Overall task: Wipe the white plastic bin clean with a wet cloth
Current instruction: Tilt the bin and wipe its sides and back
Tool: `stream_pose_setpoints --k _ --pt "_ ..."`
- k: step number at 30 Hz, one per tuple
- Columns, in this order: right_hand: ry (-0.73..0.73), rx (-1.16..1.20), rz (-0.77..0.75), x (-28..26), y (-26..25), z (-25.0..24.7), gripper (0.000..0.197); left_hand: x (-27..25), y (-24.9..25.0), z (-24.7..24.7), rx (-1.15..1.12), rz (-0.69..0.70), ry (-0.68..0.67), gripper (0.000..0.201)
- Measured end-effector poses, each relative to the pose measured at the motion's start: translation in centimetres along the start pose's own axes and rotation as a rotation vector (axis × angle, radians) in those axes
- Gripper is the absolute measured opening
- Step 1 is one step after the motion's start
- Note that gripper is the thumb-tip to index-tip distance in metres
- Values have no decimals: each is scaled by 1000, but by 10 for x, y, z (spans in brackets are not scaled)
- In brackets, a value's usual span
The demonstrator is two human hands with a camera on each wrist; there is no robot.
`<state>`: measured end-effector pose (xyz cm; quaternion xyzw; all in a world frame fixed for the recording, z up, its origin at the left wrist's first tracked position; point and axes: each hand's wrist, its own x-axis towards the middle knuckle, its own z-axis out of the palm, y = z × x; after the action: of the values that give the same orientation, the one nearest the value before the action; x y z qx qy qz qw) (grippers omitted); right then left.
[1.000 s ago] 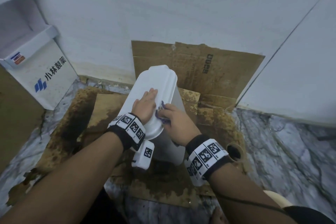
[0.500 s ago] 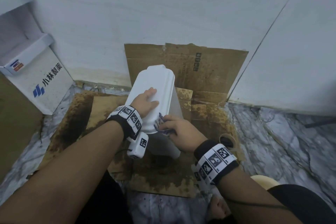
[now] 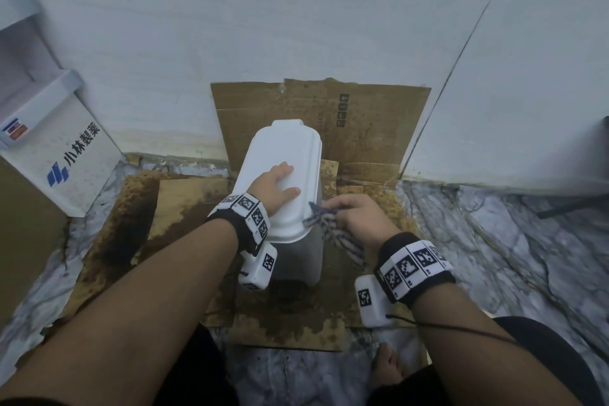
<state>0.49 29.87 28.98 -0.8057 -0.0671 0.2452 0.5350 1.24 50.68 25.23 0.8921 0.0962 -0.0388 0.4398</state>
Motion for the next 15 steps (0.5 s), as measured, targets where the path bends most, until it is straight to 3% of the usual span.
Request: stream_pose_setpoints --k 2,5,10,15 --pt "88 44 -27 2 2 2 36 0 2 3 0 19 -16 61" --pt "85 90 -54 2 7 10 31 3 4 11 59 46 -44 63" --pt "160 -24 -44 1 19 11 24 1 16 30 159 76 -14 60" --pt "94 -16 28 -7 7 -13 21 -3 27 36 269 105 -31 53"
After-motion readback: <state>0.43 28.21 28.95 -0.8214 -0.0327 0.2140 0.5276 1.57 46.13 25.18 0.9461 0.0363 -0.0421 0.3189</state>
